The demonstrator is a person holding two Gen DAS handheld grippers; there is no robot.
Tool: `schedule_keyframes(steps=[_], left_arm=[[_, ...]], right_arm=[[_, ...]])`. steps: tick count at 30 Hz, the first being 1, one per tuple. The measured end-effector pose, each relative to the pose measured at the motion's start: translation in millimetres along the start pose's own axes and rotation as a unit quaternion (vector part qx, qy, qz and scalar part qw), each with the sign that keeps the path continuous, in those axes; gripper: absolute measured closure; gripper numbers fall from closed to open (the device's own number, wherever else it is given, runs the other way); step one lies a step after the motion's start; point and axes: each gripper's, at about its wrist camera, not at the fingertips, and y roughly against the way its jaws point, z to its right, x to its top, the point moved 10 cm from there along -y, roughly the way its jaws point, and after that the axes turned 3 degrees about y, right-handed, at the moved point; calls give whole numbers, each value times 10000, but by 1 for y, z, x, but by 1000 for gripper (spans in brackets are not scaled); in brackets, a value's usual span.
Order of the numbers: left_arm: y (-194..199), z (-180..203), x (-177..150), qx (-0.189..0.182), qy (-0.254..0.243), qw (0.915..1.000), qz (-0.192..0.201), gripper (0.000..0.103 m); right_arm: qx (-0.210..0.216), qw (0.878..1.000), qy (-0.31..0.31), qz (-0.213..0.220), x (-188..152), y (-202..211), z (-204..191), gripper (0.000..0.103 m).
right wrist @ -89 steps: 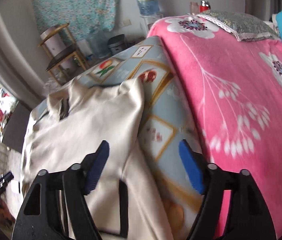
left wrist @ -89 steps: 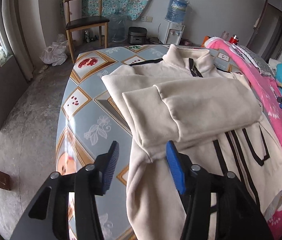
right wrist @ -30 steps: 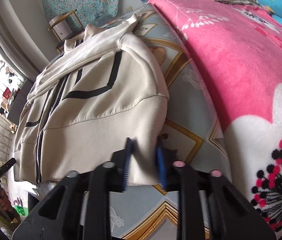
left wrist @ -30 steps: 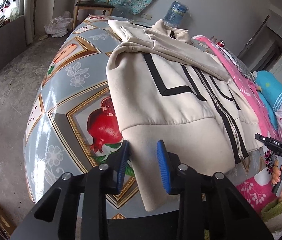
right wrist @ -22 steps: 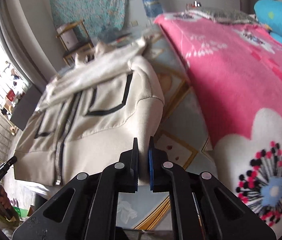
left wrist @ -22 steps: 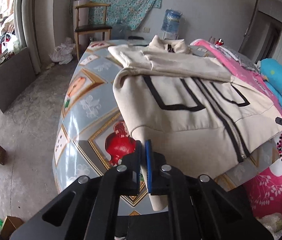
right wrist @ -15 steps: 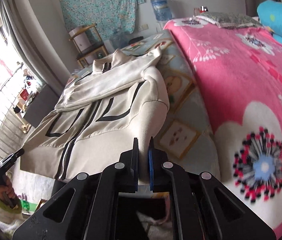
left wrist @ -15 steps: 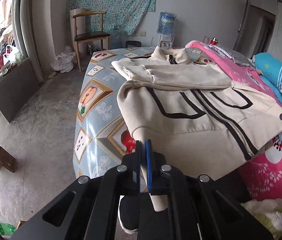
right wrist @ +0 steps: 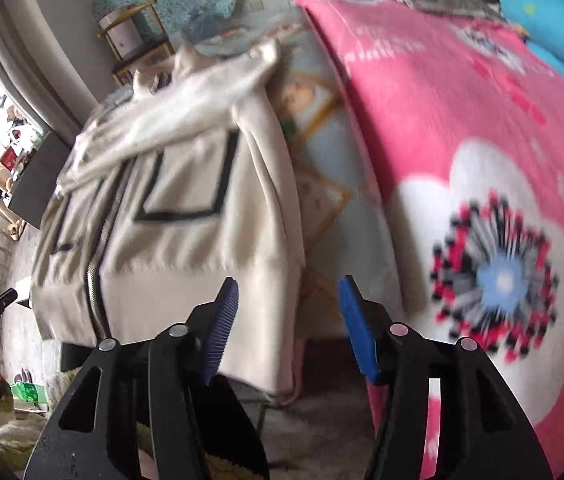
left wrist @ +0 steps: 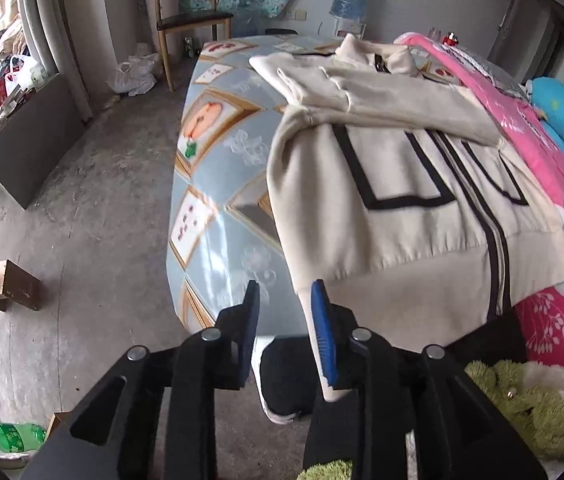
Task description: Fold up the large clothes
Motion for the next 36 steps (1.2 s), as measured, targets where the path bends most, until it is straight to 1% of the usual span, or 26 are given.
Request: schedule_keyframes(steps=[1,2,3,4,5,6,7,9,10,12,14,16,18,20,22,25,27,28,29,30,31,32,34,36], left_arm=[[4,1,13,-35,7,9999,94,68],[6,2,36,-65,9,9997,229,58],[7,4,61,-49,7,9993,367,52],[8,8,86,-67,-9,9987,513,44],[8,13,111,-157,-18,9977,661,33],[7,20,138,-290,8,9964,797,28],[3,26,161,-395,35,9954,875,25],[-11,43,214,-526,29,9937,986,23],[-21,51,236,-538,19,9934,1017,20],[-49,66,284,-554,-15,9932,1019,18],[-87,81,325,-562,90,9947,854,18],[-126,97,359,-654,193,9953,681,18],[-163,111,387,-628,299,9960,563,18],[-197,125,405,-632,336,9967,395,18],[-231,137,413,-457,321,9984,123,18],[-273,143,420,-195,467,9985,-202,18],[-289,142,424,-142,602,9976,-306,18],[-294,140,423,-101,635,9974,-331,20],[-298,139,424,-33,633,9974,-355,27],[-302,139,422,12,595,9974,-415,31],[-305,140,420,13,538,9974,-476,37],[-305,142,416,31,421,9976,-545,43],[-304,145,408,138,97,9978,-634,48],[-297,149,399,190,-286,9973,-648,50]], right_arm=[[98,9999,97,99,19,3,-7,42],[230,9993,213,220,40,5,-16,36],[366,9981,353,342,62,7,-28,34],[468,9967,492,444,80,7,-39,31],[571,9949,635,537,101,7,-52,25],[725,9921,801,634,125,5,-67,21],[878,9893,931,703,144,1,-80,17],[1093,9846,1119,782,185,-12,-104,17],[1100,9836,1200,774,202,-22,-114,16],[963,9831,1345,780,243,-51,-131,16],[835,9848,1381,643,277,-82,-143,16],[645,9867,1411,485,308,-118,-152,16],[432,9881,1449,268,334,-153,-158,16],[272,9893,1431,-37,355,-191,-164,16],[131,9904,1332,-338,367,-224,-164,16],[-129,9883,1338,-728,377,-261,-161,16],[-130,9861,1323,-1001,376,-278,-160,16],[-124,9848,1320,-1120,374,-285,-159,17],[-157,9834,1338,-1215,371,-290,-157,21],[-209,9815,1386,-1305,367,-294,-155,24],[-235,9801,1419,-1370,364,-296,-154,30],[-207,9786,1461,-1433,361,-296,-154,34],[-120,9758,1570,-1517,352,-294,-152,38],[53,9735,1633,-1601,341,-285,-150,47]])
